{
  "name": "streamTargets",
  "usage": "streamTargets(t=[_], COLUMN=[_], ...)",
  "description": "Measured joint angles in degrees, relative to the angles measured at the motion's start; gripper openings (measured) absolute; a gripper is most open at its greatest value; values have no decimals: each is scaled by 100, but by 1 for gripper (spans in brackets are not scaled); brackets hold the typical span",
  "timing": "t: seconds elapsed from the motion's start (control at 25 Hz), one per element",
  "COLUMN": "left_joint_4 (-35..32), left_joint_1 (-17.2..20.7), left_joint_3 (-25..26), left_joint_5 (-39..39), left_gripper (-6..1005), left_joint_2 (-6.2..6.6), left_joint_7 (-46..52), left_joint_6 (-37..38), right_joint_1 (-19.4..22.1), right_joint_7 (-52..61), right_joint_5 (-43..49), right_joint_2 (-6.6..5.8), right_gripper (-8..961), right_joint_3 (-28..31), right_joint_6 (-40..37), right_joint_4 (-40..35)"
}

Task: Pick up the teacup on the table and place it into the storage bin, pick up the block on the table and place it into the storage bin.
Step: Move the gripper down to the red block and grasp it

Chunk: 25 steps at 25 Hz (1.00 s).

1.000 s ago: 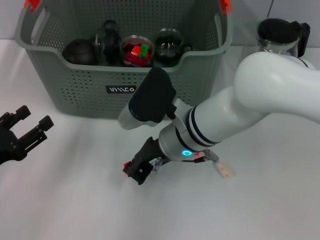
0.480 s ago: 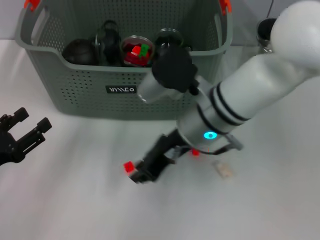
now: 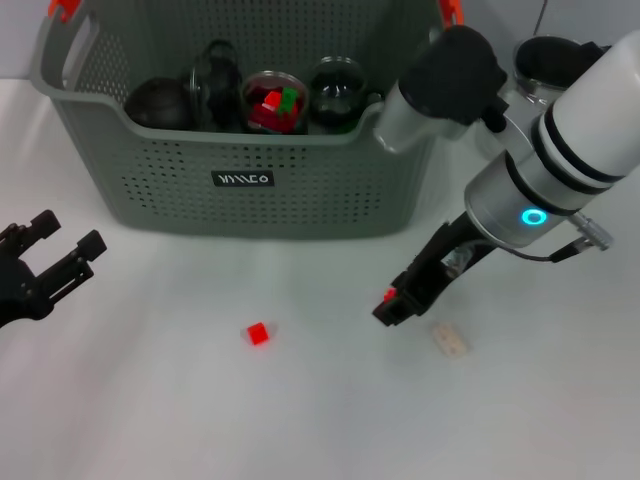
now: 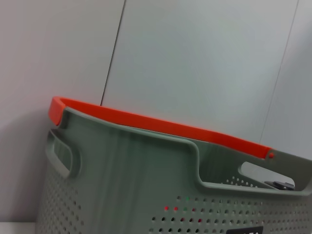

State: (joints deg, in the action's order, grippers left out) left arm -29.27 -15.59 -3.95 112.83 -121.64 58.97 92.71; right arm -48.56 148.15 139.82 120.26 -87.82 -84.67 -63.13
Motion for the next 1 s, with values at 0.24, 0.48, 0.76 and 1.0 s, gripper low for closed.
streamTargets(t=[0.24, 0.48, 0.76, 1.0], left_joint_4=[0, 0, 21, 45], left_joint_1=[-13, -15, -15, 0], left_joint_3=[-17, -18, -19, -18], left_joint_5=[2, 2, 2, 2], left_gripper=[752, 752, 752, 752], left_joint_2=[0, 0, -10, -8], left_joint_7=[0, -1, 0, 0], left_joint_6=[0, -2, -7, -7], right_joint_1=[-15, -317, -846, -925], right_joint_7=[-559, -617, -668, -720], right_joint_5=[224, 349, 145, 34], right_joint_2=[15, 27, 65, 68], right_gripper=[467, 468, 468, 467], right_joint_3=[-275, -367, -444, -559], right_joint_6=[307, 1096, 1821, 1978], right_joint_4=[222, 1110, 2292, 2443])
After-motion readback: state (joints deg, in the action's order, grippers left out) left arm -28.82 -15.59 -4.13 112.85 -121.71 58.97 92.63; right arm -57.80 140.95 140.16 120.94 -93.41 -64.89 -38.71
